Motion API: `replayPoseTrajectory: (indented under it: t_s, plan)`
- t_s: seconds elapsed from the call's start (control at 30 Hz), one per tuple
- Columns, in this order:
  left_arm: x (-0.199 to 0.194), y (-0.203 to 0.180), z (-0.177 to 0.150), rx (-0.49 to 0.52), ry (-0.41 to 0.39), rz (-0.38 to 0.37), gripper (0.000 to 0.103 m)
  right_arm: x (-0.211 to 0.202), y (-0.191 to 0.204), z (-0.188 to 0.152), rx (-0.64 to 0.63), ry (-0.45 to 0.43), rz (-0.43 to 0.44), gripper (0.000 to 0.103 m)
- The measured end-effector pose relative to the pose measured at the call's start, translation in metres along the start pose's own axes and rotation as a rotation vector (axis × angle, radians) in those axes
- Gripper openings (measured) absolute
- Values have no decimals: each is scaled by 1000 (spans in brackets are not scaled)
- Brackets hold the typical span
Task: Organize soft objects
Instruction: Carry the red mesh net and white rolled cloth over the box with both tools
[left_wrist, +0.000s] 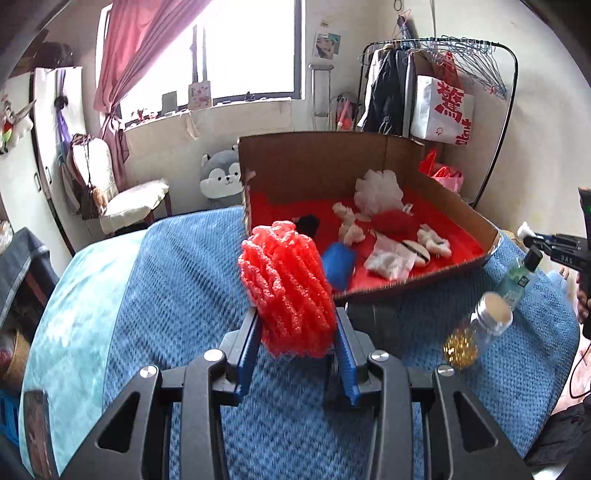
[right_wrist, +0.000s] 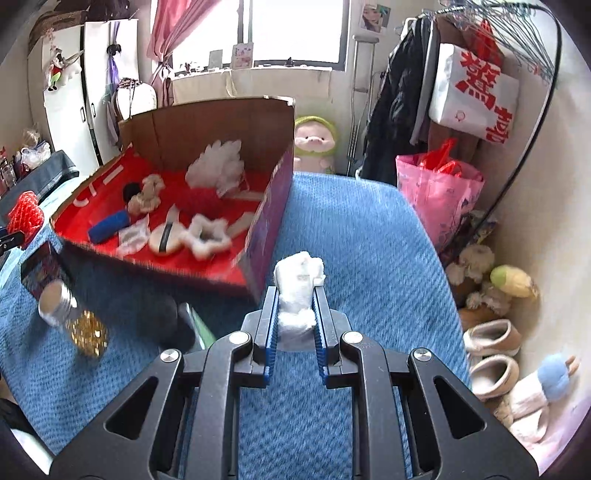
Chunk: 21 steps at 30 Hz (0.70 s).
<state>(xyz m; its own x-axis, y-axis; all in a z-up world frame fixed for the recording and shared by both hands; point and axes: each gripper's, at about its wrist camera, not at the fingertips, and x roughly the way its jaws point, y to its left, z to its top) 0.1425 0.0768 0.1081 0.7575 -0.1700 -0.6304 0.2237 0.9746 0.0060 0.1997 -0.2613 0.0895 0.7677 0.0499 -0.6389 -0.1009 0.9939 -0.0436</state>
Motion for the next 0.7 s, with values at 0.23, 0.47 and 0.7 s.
replayPoseTrajectory:
  t_s: [0.23, 0.47, 0.7]
  plan:
    - [14, -7, 27, 49, -11, -25, 41, 7, 12, 37, -58, -36, 11, 17]
    - [33, -14, 50, 96, -4, -72, 41, 23, 32, 67, -122, -35, 77, 17]
    - [64, -21, 81, 135, 46, -141, 41, 53, 61, 109, -211, 14, 167, 17]
